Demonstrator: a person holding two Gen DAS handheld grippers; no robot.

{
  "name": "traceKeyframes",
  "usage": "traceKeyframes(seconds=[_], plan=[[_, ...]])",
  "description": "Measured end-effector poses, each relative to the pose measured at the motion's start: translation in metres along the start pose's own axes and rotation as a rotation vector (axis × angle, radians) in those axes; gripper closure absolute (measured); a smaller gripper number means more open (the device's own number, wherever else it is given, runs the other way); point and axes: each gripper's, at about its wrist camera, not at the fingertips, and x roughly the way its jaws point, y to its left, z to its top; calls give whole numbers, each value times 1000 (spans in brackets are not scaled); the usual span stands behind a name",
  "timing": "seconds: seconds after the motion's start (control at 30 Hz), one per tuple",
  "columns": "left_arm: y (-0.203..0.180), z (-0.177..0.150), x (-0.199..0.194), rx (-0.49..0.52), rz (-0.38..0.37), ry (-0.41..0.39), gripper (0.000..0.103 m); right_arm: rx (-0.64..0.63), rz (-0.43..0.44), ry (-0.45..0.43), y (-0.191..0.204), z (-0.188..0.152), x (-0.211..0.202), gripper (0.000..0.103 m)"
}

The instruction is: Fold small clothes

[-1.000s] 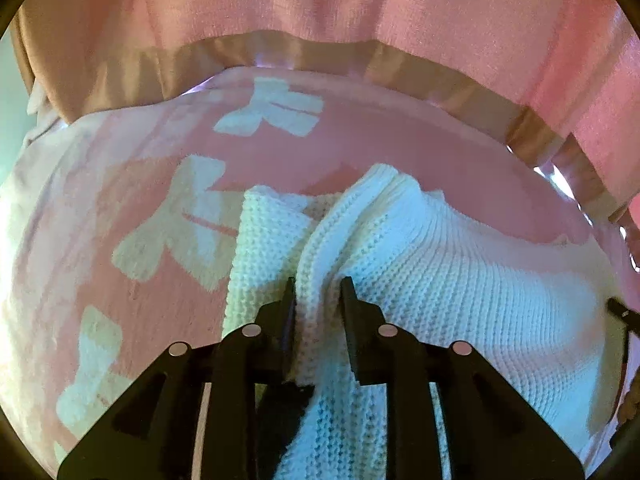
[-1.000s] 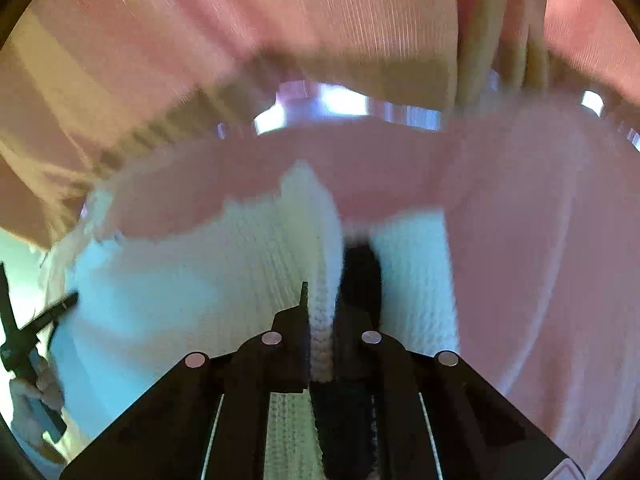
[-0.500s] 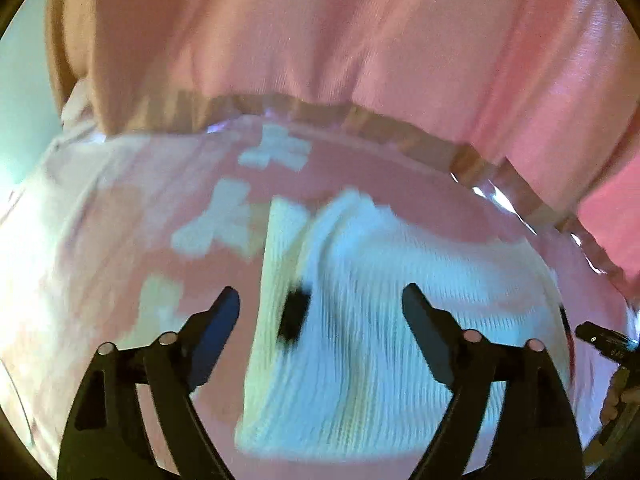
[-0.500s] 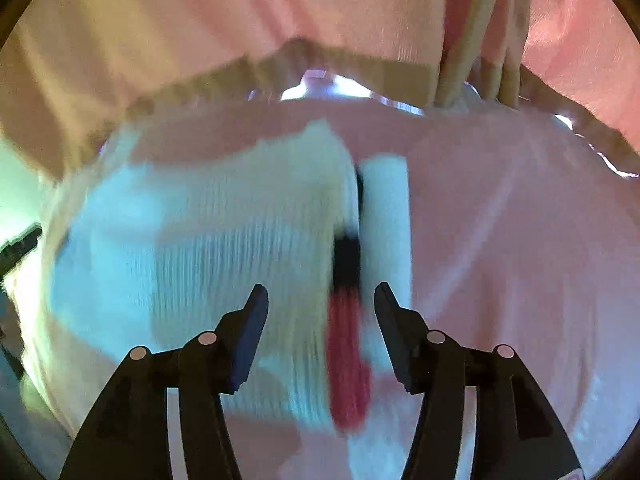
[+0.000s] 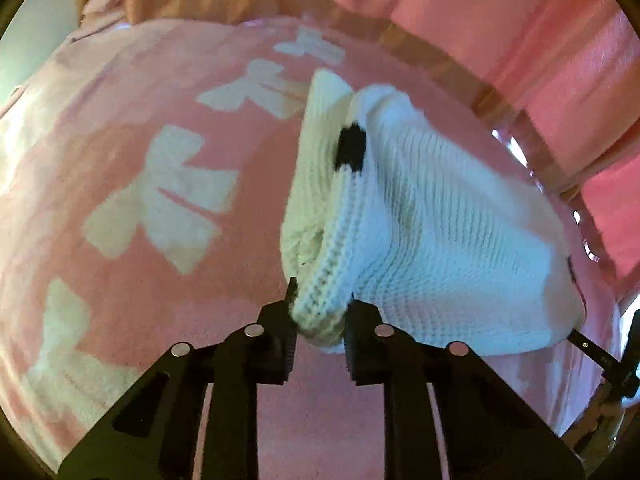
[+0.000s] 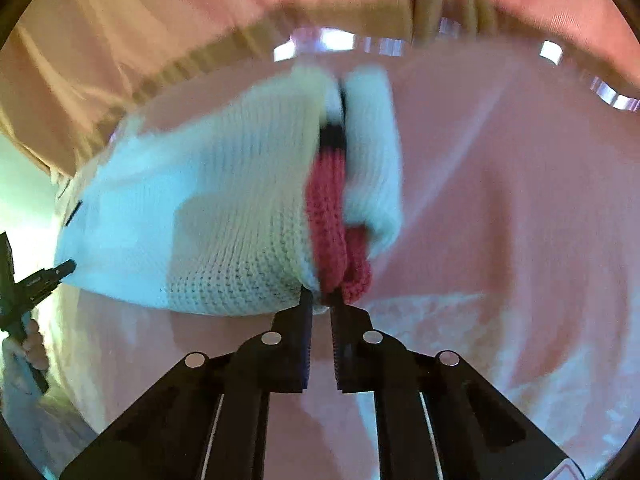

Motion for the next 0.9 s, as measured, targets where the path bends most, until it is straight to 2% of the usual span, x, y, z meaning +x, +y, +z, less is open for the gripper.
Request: traceKeyframes(seconds=[0.07,0.13,0.17,0.23,0.3,0.37,0.43,0.47,0.5,0.53,0.6,0.63,0.67,0.7,0.77,0.87,0.9], plan=[[3,-4,0,4,32,8,86,21,-30,-16,-11,-2,-12,96],[6,-12,17,21,68,51,85,48,-86,93,-27,-10,14,96],[3,-13,16,48,84,33,85,51,-109,150,-29,-13,28,103],[-2,-11,13,82,97,27,85,-3,-176,163,-24,-16,38,103],[-1,-9,8,49,66,34,79,55,-101,121,-26,-11,26,102],[-2,-6,0,25,43,18,74,63,-62,40,-23,-3,7,94],[-4,-4,-11,34,17,-28,60,53,-25,-31,-17,4,-4,79],[-5,-3,-13,39,13,-43,49,56,3,-39,-16,7,-4,65],[-6,-1,-12,42,11,-55,43,59,34,-23,-12,8,7,62],[-5,-1,-9,41,13,-53,43,49,35,1,-8,8,17,62],[-6,0,5,43,4,-14,44,18,21,51,2,7,42,62],[-6,-1,12,39,8,8,49,6,25,81,5,7,55,66],[-5,-1,19,38,21,27,65,-5,30,102,9,5,67,93],[-2,-1,25,37,43,38,70,-27,10,114,13,3,77,97],[1,-1,20,23,33,30,82,-73,-76,84,16,4,72,97],[10,-2,14,12,36,41,84,-34,-126,26,-3,6,45,98],[14,-4,18,7,33,57,84,0,-117,47,-17,5,45,98]])
